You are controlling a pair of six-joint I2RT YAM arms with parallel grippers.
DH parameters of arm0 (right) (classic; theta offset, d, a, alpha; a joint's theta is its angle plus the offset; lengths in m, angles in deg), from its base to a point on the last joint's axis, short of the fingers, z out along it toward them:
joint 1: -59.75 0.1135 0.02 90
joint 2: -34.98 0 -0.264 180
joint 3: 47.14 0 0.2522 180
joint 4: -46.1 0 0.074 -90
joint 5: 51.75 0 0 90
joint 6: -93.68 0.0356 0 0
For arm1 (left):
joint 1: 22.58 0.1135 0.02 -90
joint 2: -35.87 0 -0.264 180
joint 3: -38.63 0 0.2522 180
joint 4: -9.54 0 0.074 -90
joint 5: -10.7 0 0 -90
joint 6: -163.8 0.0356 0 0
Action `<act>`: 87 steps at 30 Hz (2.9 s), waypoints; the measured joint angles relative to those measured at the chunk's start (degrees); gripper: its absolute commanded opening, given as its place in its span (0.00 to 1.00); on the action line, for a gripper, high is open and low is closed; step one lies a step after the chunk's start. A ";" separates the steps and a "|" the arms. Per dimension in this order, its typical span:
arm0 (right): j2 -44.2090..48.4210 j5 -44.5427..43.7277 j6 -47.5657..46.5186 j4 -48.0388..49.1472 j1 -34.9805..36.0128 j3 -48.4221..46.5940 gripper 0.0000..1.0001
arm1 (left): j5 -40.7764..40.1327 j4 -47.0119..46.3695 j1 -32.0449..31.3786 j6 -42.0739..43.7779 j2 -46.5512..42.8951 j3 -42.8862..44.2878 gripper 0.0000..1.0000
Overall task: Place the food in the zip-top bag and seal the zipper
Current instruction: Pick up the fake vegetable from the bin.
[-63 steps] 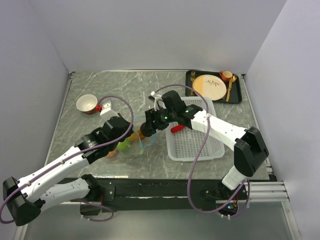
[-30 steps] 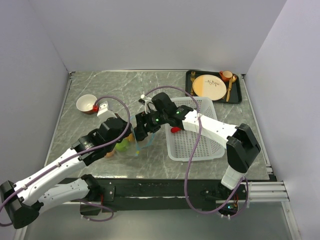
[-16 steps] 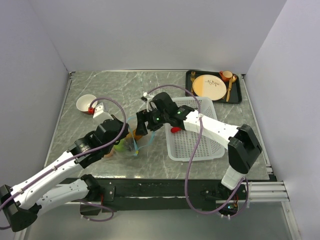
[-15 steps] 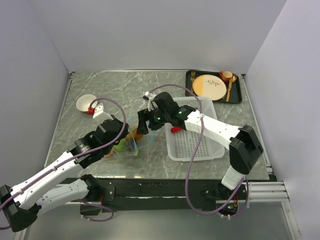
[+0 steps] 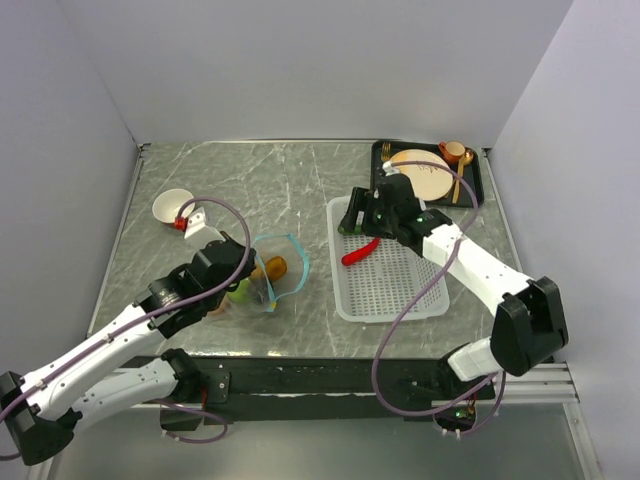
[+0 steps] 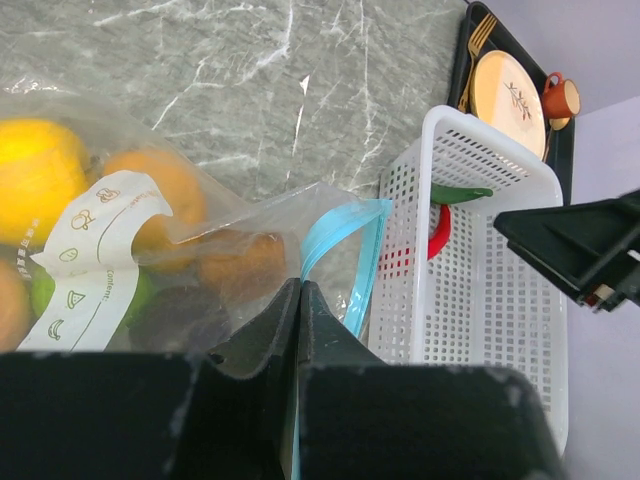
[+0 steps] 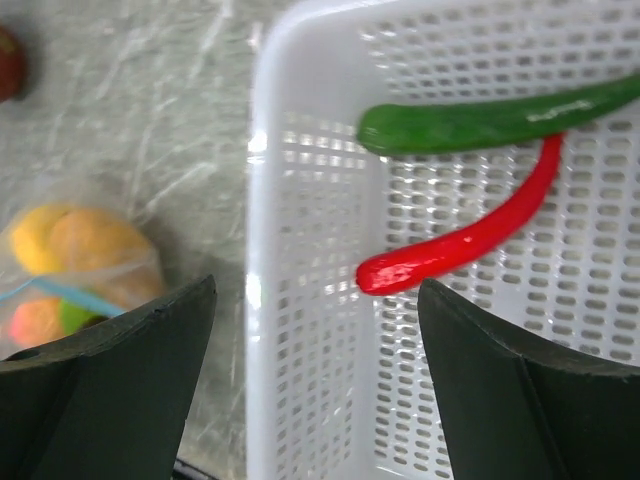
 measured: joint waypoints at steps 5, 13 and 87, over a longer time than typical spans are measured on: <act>-5.62 -2.69 2.93 -1.44 -1.09 0.00 0.84 | 0.07 0.00 0.00 0.00 0.90 0.00 0.06; -13.18 -4.61 6.16 -3.30 -3.23 0.00 0.81 | 0.00 0.11 0.00 0.02 0.74 0.00 0.08; -16.55 -2.78 -12.37 -16.22 -3.61 -1.53 0.32 | 1.42 -0.76 0.04 0.96 3.26 0.11 0.07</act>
